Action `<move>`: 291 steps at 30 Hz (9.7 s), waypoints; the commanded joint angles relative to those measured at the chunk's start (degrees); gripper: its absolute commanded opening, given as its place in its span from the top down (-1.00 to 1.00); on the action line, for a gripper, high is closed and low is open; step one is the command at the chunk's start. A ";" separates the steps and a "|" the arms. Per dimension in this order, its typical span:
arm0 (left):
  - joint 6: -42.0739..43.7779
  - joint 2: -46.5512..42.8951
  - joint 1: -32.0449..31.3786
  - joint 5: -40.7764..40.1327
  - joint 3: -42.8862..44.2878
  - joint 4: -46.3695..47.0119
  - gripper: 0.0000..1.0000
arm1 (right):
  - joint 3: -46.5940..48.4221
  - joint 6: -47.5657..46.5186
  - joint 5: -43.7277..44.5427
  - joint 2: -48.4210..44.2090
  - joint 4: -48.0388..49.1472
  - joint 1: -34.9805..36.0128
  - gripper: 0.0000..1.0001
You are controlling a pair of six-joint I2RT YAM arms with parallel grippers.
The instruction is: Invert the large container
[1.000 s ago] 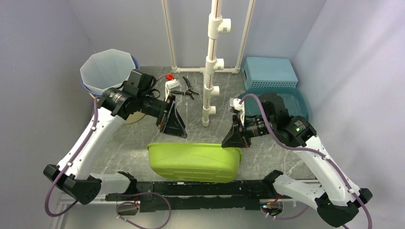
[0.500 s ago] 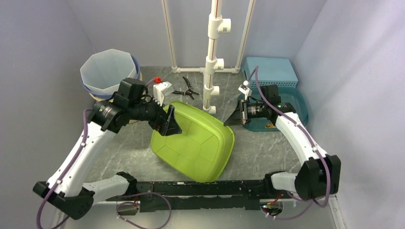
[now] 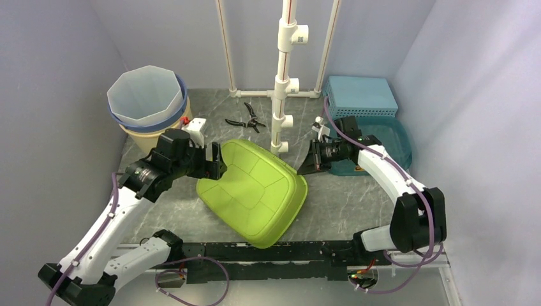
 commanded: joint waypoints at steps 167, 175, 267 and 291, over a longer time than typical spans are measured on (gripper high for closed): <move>-26.12 1.26 -32.88 -27.65 2.17 -10.34 -0.87 | -14.38 38.37 44.56 -30.35 4.97 22.38 -0.66; -29.13 2.43 -32.91 -32.97 7.30 -19.50 -0.87 | -5.12 43.25 59.95 -11.26 4.92 39.91 -0.66; 21.40 39.97 32.59 12.77 58.22 -19.22 -0.90 | -16.53 35.68 46.07 -24.74 8.26 37.28 -0.66; 24.89 47.19 33.40 12.93 58.86 -21.89 0.02 | -18.24 37.24 46.42 -26.02 7.54 37.32 -0.65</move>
